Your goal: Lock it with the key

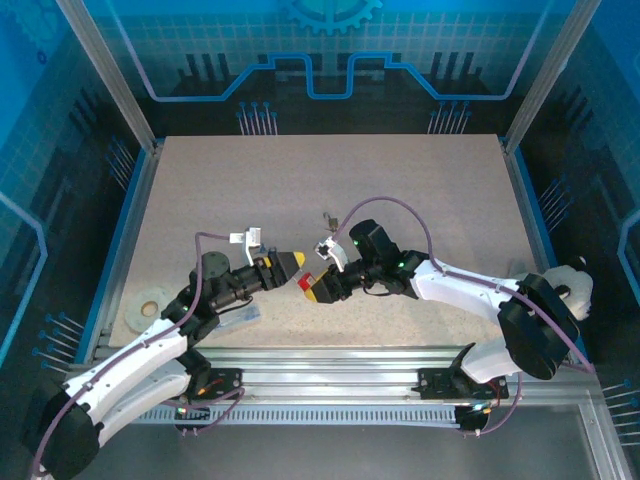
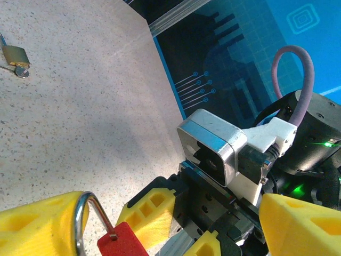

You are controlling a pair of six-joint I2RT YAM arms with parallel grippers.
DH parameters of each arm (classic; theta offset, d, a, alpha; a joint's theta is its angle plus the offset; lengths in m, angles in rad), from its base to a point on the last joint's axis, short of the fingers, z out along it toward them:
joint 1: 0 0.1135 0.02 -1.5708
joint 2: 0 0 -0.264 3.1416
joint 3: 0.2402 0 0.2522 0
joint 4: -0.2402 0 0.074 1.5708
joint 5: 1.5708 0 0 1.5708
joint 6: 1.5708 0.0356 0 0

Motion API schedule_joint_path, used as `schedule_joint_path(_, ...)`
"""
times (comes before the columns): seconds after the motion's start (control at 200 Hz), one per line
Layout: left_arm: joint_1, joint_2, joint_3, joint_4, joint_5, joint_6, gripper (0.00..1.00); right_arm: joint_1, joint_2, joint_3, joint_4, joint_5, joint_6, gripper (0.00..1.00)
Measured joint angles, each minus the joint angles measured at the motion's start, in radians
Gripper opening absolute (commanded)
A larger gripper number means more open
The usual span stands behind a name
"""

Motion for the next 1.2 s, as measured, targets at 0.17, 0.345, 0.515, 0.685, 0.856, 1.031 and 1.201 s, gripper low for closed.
schedule_joint_path(0.17,0.000,-0.010,-0.002,-0.022,0.001,0.015,0.72,0.000,0.000,0.000,-0.001,0.004,0.000,0.00)
schedule_joint_path(0.345,0.000,-0.026,-0.003,-0.027,0.001,0.021,0.66,0.000,0.000,0.000,-0.002,0.007,0.000,0.00)
schedule_joint_path(0.515,0.000,-0.028,-0.003,-0.047,0.000,0.035,0.62,0.000,0.000,0.000,-0.003,0.010,0.000,0.00)
schedule_joint_path(0.685,0.000,-0.028,-0.003,-0.077,0.000,0.055,0.56,0.000,0.000,0.000,-0.005,0.023,-0.002,0.00)
schedule_joint_path(0.856,0.000,-0.028,-0.003,-0.109,0.000,0.073,0.47,0.000,0.000,0.000,-0.010,0.026,-0.004,0.00)
schedule_joint_path(1.031,0.000,-0.028,-0.003,-0.135,-0.002,0.091,0.41,0.000,0.000,0.000,-0.013,0.029,-0.007,0.00)
schedule_joint_path(1.201,0.000,-0.026,-0.003,-0.153,-0.007,0.100,0.35,0.001,0.000,0.000,-0.023,0.031,-0.011,0.00)
